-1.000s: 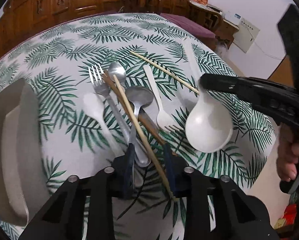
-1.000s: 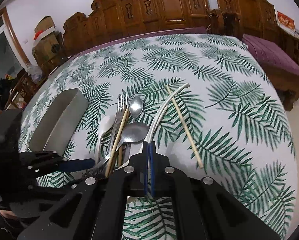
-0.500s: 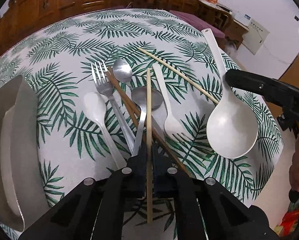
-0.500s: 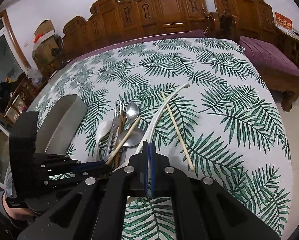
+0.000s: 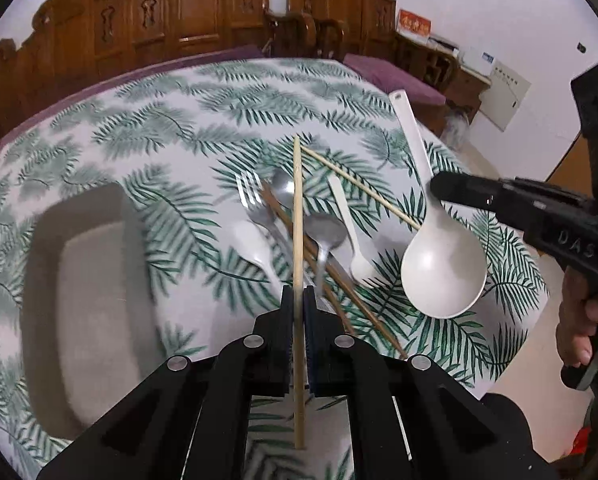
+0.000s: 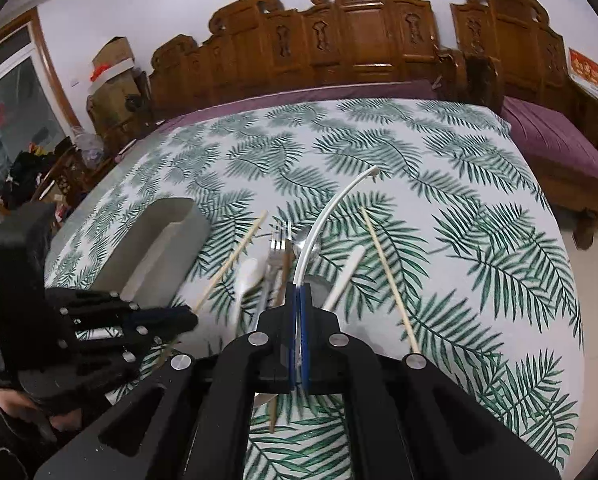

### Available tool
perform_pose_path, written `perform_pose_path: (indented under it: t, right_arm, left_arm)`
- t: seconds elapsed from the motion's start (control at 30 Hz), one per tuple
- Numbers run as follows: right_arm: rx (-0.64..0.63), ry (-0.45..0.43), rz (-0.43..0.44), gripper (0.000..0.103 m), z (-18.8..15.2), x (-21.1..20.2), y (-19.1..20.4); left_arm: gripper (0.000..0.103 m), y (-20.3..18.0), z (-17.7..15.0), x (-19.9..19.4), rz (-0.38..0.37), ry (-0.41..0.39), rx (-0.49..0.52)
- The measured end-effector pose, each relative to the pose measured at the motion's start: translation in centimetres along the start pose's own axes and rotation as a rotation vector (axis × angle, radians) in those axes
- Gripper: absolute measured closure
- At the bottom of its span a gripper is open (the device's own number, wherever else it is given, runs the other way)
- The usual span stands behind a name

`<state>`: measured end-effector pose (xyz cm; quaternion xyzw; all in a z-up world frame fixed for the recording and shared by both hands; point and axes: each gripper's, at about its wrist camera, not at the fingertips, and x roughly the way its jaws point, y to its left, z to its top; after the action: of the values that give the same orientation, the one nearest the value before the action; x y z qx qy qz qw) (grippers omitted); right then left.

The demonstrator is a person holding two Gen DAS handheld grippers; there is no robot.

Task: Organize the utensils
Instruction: 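Carry the chopstick into the grey tray with the left tool while the right tool drops the white spoon in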

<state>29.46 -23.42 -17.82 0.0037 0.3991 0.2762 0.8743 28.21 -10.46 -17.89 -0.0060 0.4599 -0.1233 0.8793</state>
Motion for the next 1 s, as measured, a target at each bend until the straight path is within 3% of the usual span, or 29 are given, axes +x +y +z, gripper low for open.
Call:
perform_pose_path:
  t: [0.33,0.73,1.0]
  right_arm:
    - [-0.01,-0.025,0.044,0.1,1.0,0.8,3.5]
    - [-0.04,0.004,0.079,0.1,2.1,4.9,8.4]
    - [-0.081,0.017,0.113,0.1,3.3,7.1,11.5]
  left_arm:
    - [0.099,7.1,-0.4,-3.5,0.011,-0.054,-0.056]
    - [0.099,13.3,-1.7,-3.2,0.095,-0.048,-0.082]
    - [0.099,15.6,-2.2,-2.4,0.11,-0.016,-0.121]
